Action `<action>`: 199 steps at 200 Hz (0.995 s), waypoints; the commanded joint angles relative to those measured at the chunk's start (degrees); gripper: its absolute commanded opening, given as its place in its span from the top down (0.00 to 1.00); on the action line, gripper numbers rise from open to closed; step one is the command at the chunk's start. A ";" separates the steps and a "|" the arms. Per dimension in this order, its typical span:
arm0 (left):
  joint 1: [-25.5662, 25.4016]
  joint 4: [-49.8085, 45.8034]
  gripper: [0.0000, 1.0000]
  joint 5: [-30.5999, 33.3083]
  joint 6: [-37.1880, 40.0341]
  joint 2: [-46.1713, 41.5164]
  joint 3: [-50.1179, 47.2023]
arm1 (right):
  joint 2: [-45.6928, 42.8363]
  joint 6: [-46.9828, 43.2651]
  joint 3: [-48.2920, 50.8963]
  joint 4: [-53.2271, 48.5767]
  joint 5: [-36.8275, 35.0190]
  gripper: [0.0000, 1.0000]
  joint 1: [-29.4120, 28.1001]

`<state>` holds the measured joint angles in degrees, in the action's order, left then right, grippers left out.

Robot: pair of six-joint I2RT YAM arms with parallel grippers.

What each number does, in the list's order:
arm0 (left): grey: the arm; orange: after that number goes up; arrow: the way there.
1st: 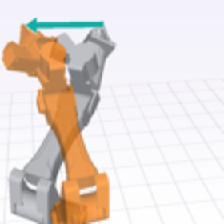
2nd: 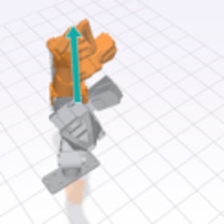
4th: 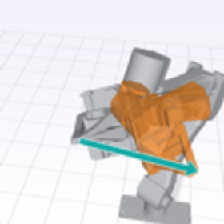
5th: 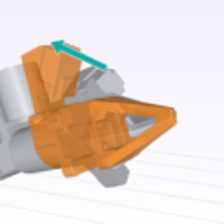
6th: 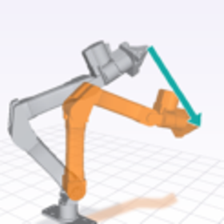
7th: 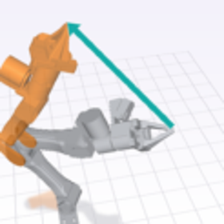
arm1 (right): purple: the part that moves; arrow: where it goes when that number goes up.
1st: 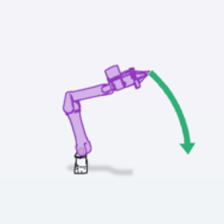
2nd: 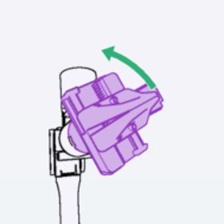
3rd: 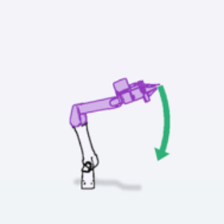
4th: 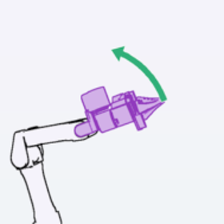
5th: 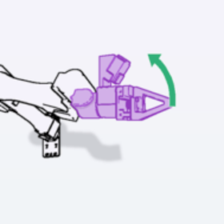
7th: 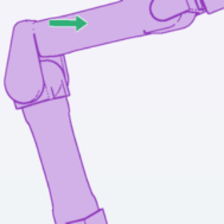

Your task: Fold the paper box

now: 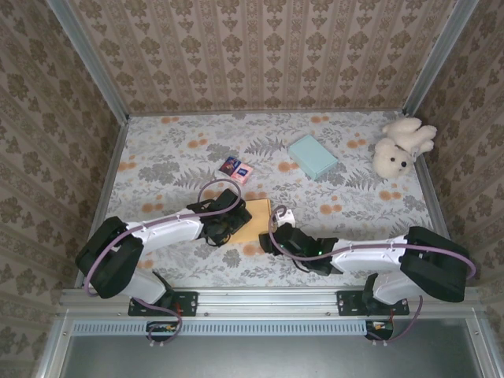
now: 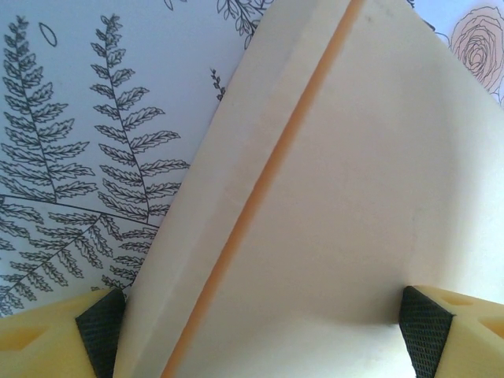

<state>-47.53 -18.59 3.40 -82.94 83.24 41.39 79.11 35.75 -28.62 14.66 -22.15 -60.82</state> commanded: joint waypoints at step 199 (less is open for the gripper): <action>0.46 -10.59 0.10 -0.51 0.54 3.37 -2.85 | 9.36 2.49 -0.17 7.96 9.77 0.51 2.83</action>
<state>-47.16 -18.72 3.44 -82.72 83.26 41.43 86.76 38.76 -28.95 22.57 -14.13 -57.63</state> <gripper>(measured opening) 0.904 0.488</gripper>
